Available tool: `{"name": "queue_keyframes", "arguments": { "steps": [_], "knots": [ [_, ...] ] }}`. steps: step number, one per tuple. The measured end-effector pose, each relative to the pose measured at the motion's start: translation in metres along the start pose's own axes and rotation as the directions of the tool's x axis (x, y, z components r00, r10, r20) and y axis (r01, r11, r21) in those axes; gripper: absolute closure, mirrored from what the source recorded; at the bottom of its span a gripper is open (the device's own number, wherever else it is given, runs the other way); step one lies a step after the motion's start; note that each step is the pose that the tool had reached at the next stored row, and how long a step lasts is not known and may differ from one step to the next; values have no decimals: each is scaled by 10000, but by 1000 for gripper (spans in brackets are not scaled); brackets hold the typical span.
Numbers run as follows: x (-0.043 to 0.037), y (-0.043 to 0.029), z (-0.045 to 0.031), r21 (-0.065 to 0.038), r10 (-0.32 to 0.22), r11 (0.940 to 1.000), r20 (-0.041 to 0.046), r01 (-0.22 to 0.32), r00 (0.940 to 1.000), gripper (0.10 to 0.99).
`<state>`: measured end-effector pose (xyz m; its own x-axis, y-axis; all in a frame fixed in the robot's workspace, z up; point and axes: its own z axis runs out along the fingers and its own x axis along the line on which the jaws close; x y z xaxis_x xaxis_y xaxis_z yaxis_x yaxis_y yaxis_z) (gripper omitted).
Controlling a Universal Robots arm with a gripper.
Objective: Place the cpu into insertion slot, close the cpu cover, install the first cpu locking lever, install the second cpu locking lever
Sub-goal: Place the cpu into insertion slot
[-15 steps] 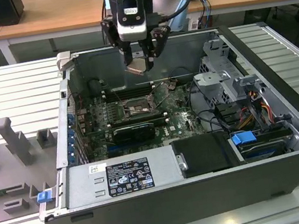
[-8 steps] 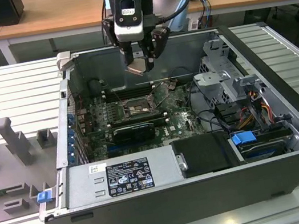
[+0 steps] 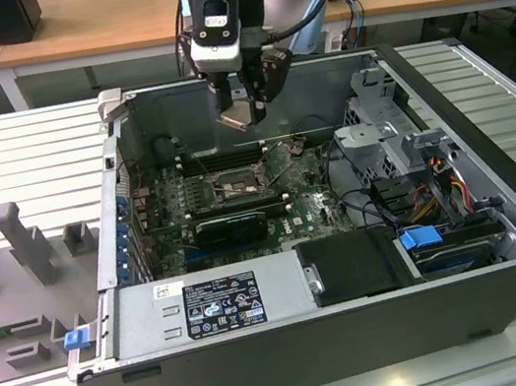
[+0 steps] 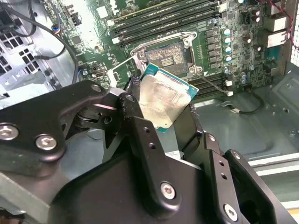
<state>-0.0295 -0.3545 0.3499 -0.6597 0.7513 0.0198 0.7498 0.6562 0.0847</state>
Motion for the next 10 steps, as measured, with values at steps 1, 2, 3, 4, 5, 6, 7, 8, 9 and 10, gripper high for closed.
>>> {"name": "queue_keyframes", "arguments": {
  "steps": [1, 2, 3, 4, 5, 6, 7, 8, 9, 10],
  "knots": [
    [0, 0, 3, -6, 259, 9997, 22, -259, 9997, 557],
    [0, 0, 6, -10, 476, 9989, 40, -476, 9989, 557],
    [0, -1, 10, -17, 763, 9971, 64, -763, 9971, 557],
    [0, -1, 14, -23, 988, 9951, 83, -988, 9951, 557],
    [0, -1, 17, -27, 1127, 9936, 95, -1127, 9936, 557],
    [0, -2, 23, -34, 1385, 9904, 117, -1385, 9903, 557],
    [0, -2, 26, -39, 1542, 9880, 130, -1542, 9879, 557],
    [-1, -2, 29, -44, 1664, 9861, 139, -1663, 9860, 557],
    [-1, -2, 32, -49, 1807, 9835, 151, -1806, 9834, 557],
    [-1, -3, 34, -54, 1926, 9813, 160, -1926, 9811, 557]
  ]
}}
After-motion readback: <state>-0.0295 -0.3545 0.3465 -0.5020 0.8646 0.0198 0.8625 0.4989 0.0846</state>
